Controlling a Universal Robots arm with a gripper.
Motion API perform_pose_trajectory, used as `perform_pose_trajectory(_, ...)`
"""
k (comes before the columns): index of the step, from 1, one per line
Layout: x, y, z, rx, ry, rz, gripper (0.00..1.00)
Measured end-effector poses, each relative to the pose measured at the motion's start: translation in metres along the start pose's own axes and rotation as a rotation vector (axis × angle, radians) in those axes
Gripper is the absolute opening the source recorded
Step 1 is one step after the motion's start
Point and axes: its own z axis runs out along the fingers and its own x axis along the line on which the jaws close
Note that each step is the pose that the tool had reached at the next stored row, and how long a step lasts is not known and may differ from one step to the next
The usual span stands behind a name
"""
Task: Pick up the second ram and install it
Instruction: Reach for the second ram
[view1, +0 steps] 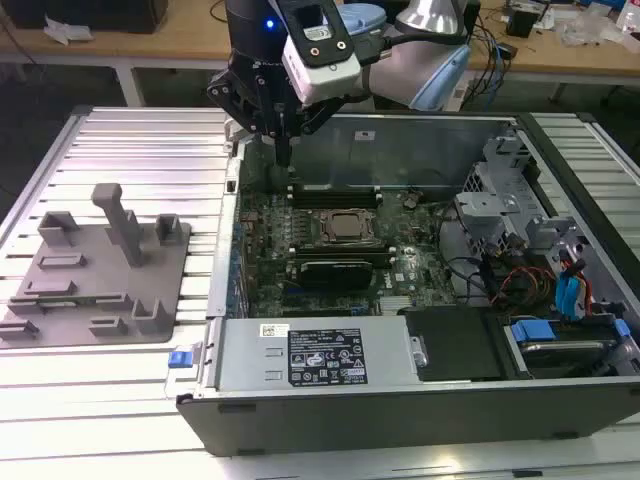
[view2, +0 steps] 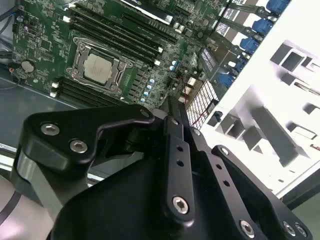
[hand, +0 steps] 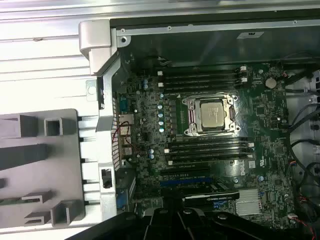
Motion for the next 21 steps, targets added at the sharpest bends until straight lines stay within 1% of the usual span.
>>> perform_pose_trajectory(8, 0.0, 0.0, 0.0, 0.0, 0.0, 0.0, 0.08)
perform_pose_trajectory(10, 0.0009, 0.0, -0.0001, 0.0001, 0.0, 0.0, 0.08)
perform_pose_trajectory(14, 0.0053, -0.0004, -0.0001, 0.0, -0.0001, 0.0, 0.08)
perform_pose_trajectory(16, 0.0093, -0.0007, -0.0003, 0.0, 0.0, 0.0, 0.08)
perform_pose_trajectory(18, 0.0113, -0.0009, -0.0003, 0.0001, 0.0, 0.0, 0.08)
perform_pose_trajectory(21, 0.0176, -0.0013, -0.0005, 0.0, 0.0, 0.0, 0.08)
